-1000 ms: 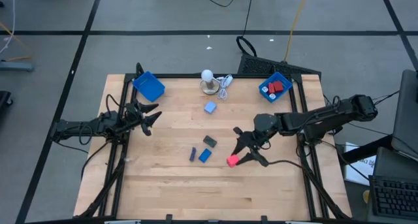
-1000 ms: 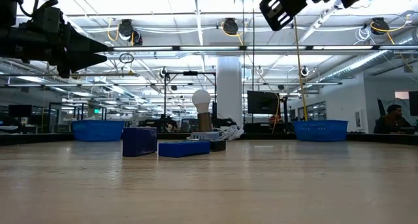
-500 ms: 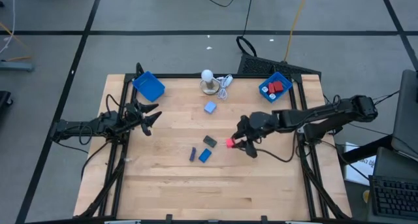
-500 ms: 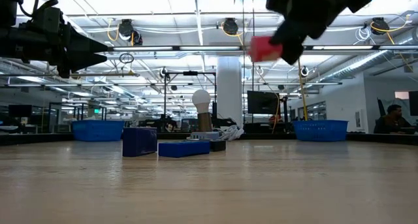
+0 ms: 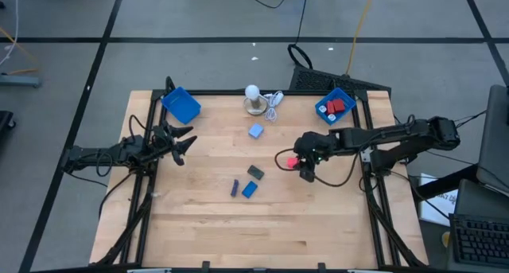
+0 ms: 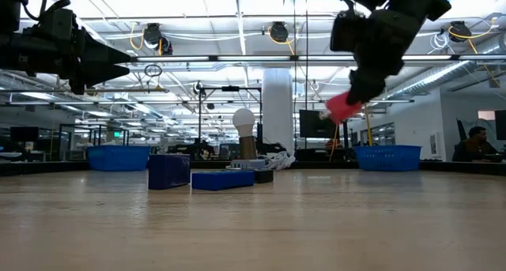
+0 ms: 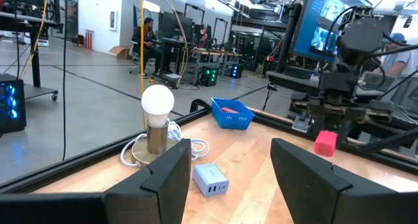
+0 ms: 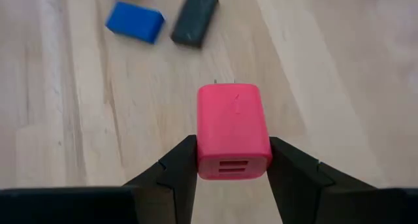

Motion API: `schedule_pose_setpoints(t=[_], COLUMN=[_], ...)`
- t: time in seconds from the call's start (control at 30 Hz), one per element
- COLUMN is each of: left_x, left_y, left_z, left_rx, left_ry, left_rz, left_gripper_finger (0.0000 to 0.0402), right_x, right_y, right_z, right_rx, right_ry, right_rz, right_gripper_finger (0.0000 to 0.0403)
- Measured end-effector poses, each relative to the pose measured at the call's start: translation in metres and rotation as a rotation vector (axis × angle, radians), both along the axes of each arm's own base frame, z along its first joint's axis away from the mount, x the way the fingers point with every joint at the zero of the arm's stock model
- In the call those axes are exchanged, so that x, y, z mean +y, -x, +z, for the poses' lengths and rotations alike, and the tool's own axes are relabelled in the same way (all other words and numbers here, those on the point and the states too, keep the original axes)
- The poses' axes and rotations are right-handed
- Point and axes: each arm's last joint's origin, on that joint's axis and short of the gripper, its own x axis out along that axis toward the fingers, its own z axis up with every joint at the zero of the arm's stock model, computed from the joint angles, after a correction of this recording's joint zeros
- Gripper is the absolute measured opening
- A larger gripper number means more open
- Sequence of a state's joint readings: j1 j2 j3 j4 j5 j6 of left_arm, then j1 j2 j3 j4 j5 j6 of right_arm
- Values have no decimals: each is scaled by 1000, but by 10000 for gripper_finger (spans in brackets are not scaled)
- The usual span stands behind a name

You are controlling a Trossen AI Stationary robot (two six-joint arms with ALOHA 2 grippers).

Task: Pick & Place Office items
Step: Put the pink charger adapter into the right blue bin

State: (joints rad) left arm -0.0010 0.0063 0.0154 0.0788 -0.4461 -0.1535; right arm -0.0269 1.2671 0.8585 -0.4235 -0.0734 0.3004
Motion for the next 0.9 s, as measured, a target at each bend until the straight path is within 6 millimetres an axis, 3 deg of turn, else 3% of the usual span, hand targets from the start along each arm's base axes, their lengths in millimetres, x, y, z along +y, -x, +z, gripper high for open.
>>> schedule_pose_setpoints(t=[0.27, 0.43, 0.57, 0.9], left_x=[0, 0, 0, 0], left_y=[0, 0, 0, 0], left_z=[0, 0, 0, 0], left_rx=[0, 0, 0, 0], left_ry=[0, 0, 0, 0], left_rz=[0, 0, 0, 0], left_gripper_finger=[214, 214, 214, 214], right_x=[-11, -25, -43, -105], right_y=[-24, -28, -24, 7], right_z=[26, 39, 37, 13], right_rx=[-401, -604, -562, -238], right_ry=[443, 558, 593, 597], right_rz=[-49, -186, -359, -705], right_gripper_finger=[145, 145, 146, 145])
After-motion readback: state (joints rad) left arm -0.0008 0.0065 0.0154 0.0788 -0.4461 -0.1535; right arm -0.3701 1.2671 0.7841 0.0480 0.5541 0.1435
